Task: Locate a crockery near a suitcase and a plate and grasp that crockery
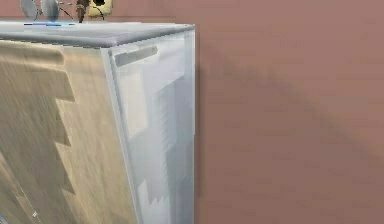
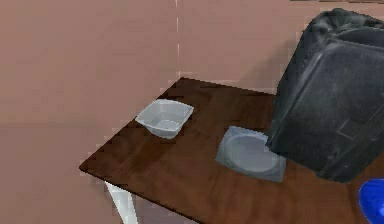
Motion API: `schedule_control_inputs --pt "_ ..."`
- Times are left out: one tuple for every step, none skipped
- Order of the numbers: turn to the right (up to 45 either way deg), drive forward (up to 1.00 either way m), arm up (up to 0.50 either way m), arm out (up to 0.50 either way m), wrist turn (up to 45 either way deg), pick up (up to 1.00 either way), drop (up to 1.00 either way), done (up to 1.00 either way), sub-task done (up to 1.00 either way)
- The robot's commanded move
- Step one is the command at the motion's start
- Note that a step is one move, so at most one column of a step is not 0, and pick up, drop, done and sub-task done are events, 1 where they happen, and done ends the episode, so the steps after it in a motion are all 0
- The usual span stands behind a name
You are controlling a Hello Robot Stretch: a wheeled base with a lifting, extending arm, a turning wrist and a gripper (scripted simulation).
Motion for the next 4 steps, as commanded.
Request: schedule_control_inputs --pt "0.0 0.00 0.50 0.00 0.0 0.00 0.00 0.00 0.00" --pt "0.0 0.00 0.38 0.00 0.0 0.00 0.00 0.00 0.00" --pt "0.0 0.00 0.00 0.38 0.0 0.00 0.00 0.00 0.00" --pt "0.0 0.00 0.00 0.00 45.0 0.00 0.00 0.00 0.00"
